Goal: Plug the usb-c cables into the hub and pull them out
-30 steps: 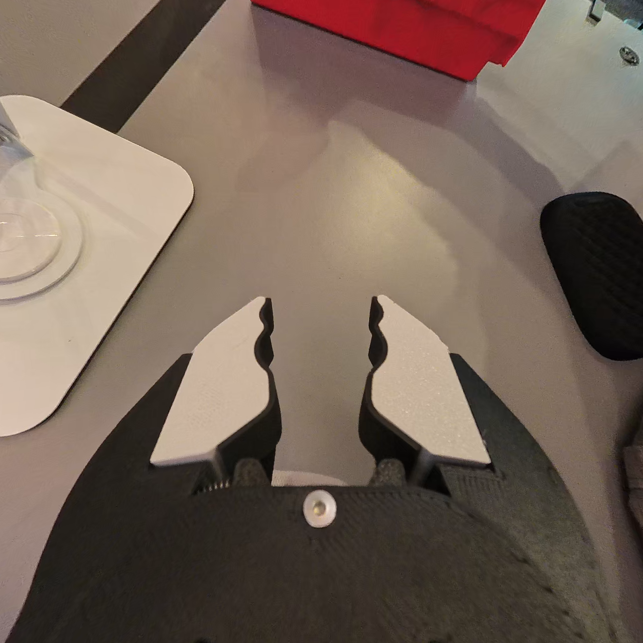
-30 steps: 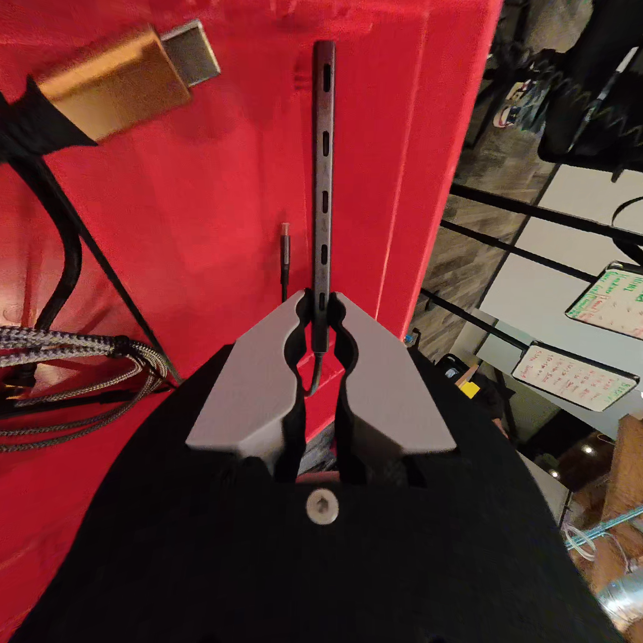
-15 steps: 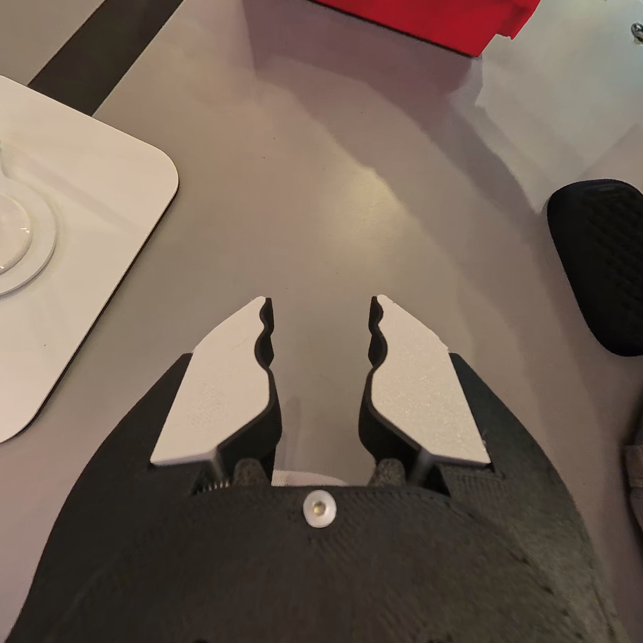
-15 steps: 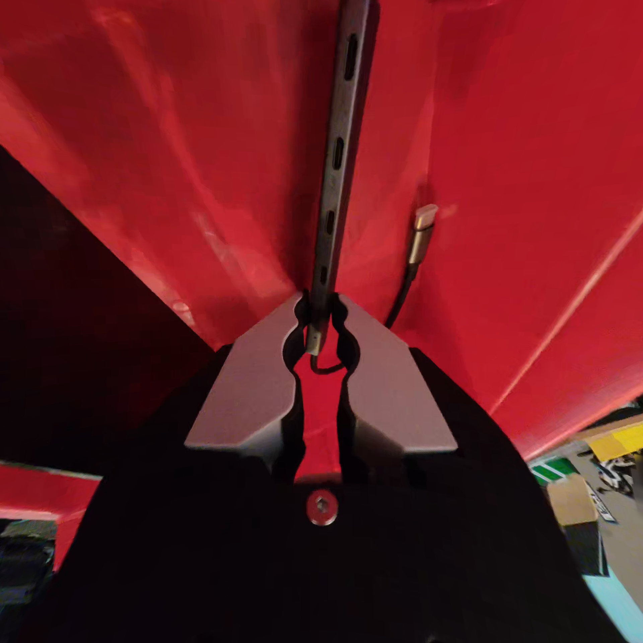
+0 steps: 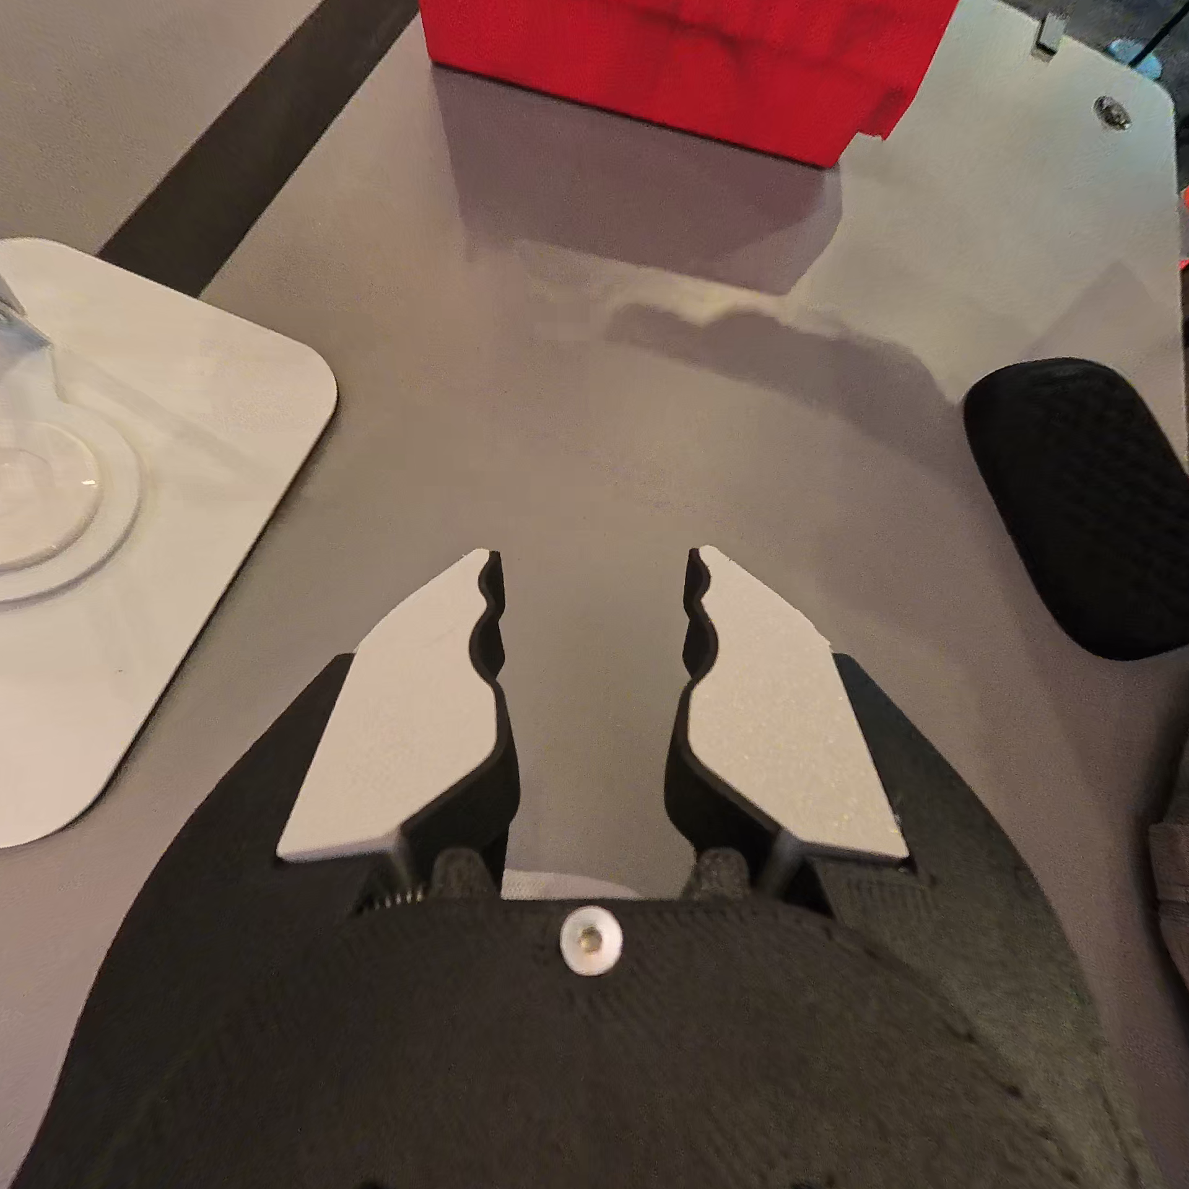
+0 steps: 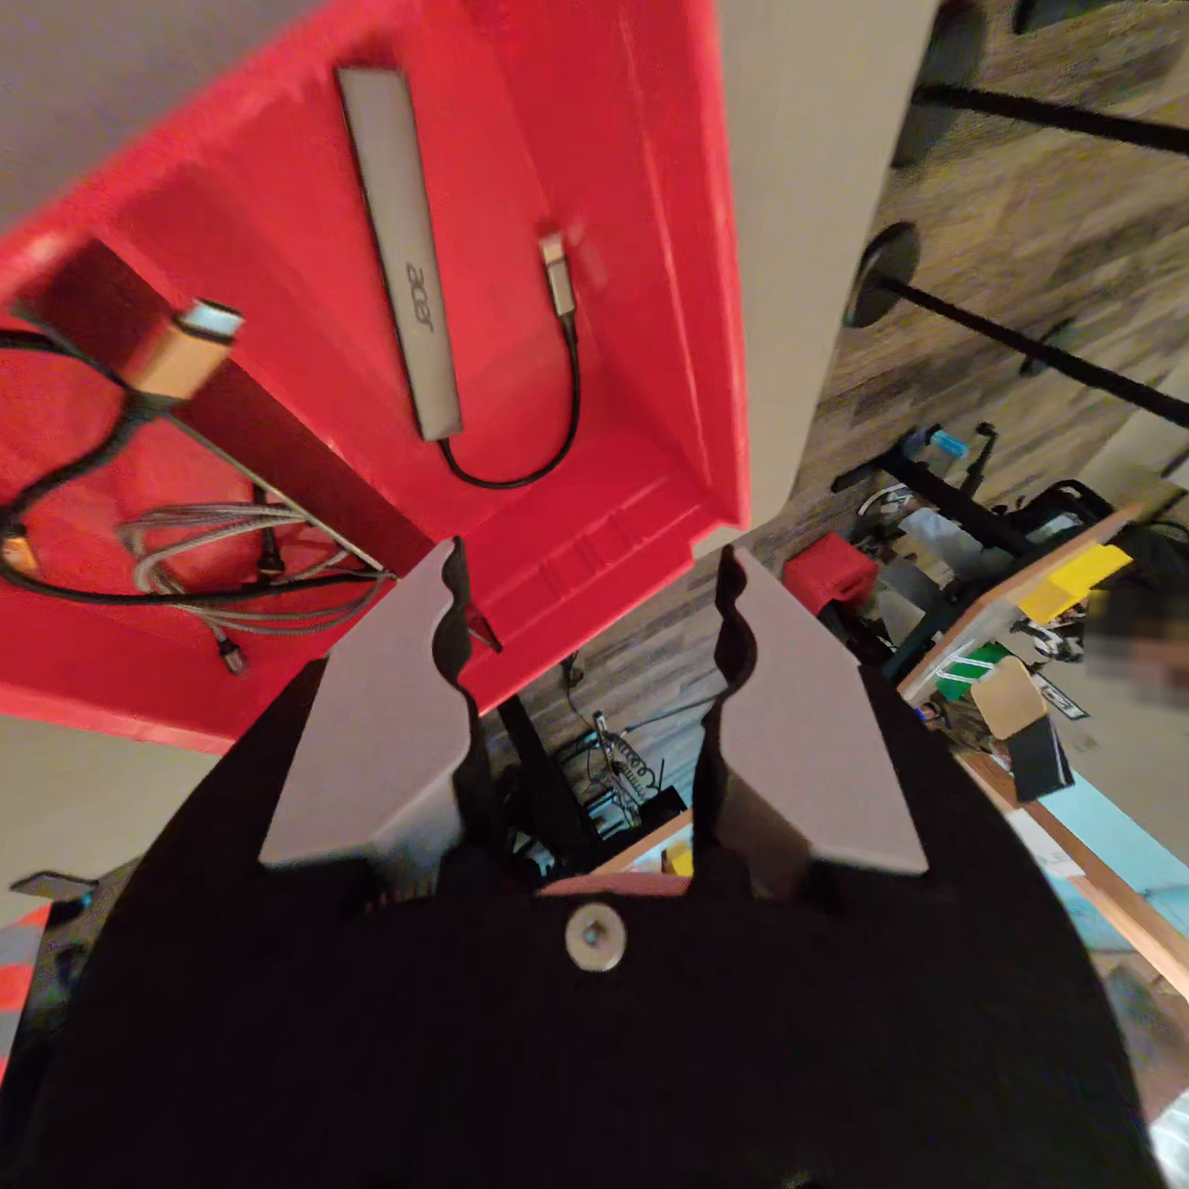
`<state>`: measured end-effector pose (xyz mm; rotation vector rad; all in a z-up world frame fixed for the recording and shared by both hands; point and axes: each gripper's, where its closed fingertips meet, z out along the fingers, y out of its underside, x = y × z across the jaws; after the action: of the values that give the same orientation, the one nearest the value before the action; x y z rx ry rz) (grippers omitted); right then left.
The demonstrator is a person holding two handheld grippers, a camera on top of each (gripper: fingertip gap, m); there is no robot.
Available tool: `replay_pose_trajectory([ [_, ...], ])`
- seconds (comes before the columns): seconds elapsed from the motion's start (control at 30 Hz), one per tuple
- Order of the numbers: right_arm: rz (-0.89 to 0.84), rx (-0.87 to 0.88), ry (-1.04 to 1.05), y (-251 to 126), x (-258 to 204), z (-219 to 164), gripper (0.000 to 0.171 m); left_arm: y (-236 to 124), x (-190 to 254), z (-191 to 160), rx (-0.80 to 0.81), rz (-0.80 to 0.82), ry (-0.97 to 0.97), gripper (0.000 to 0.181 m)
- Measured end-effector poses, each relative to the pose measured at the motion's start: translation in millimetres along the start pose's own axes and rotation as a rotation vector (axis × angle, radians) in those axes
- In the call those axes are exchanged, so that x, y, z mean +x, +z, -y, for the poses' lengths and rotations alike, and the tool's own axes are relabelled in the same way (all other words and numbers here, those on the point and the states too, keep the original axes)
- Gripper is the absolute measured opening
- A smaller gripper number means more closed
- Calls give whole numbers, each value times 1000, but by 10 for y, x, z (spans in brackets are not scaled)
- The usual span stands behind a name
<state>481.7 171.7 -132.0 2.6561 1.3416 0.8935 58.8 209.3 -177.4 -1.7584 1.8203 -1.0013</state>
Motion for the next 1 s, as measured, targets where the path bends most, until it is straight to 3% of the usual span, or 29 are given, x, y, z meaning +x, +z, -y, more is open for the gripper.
replay_pose_trajectory([
  [0.1, -180, 175, 85, -871, 95, 350, 66, -67, 21, 83, 33, 0, 7, 53],
  [0.27, -452, 781, 213, -2512, -83, 1565, 48, -143, 91, 166, 46, 17, 43, 53],
  [0.37, -482, 1150, 237, -3277, -389, 2197, 47, -241, 73, 212, 69, 44, 55, 53],
  [0.43, -433, 1351, 270, -3590, -551, 2450, 47, -299, 58, 240, 91, 45, 49, 53],
  [0.63, -314, 1673, 206, -3809, -990, 2733, 44, -313, 68, 274, 117, 31, 51, 52],
  [0.77, -297, 1660, 166, -3674, -1025, 2800, 44, -363, 85, 355, 141, 62, 82, 52],
  [0.87, -296, 1662, 199, -3602, -962, 2762, 43, -573, 140, 529, 207, 124, 147, 50],
  [1.0, -329, 1664, 185, -3591, -966, 2672, 42, -1155, 34, 679, 241, 336, 269, 44],
])
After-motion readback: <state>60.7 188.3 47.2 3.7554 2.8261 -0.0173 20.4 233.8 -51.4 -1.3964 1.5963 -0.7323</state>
